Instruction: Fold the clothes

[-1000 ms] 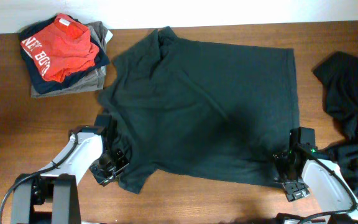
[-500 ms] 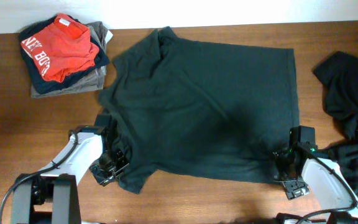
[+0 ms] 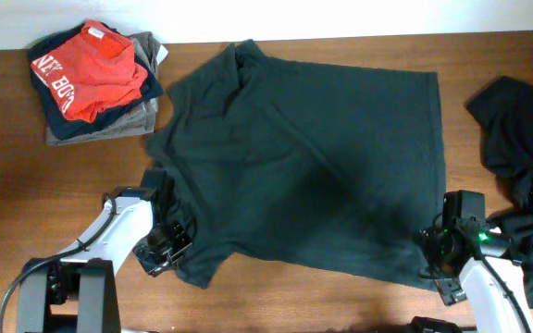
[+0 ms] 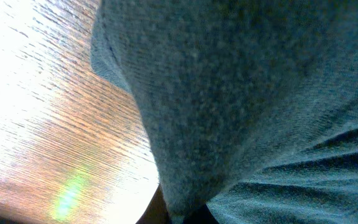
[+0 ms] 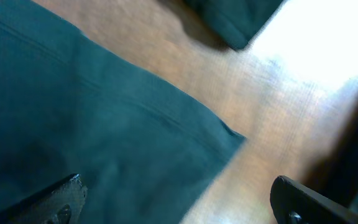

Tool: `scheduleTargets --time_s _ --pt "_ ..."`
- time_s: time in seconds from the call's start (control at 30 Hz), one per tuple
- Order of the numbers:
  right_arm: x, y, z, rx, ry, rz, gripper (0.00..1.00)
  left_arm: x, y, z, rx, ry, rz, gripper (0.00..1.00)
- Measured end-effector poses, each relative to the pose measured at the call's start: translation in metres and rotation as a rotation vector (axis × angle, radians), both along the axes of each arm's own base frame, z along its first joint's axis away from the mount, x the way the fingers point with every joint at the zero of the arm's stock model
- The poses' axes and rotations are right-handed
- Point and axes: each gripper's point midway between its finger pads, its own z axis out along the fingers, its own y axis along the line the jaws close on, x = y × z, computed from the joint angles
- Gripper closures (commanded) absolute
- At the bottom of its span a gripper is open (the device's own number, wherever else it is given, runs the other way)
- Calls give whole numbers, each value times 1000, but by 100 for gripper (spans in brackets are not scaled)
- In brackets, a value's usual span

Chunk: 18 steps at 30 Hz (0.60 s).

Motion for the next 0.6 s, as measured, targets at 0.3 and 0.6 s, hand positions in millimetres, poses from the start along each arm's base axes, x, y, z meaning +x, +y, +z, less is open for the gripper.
scheduleTargets --time_s 0.3,0.6 --pt "-34 12 -12 51 112 -74 1 0 0 0 1 0 -8 99" --pt "-47 16 -44 63 116 -119 1 0 1 0 -2 -1 -23 99"
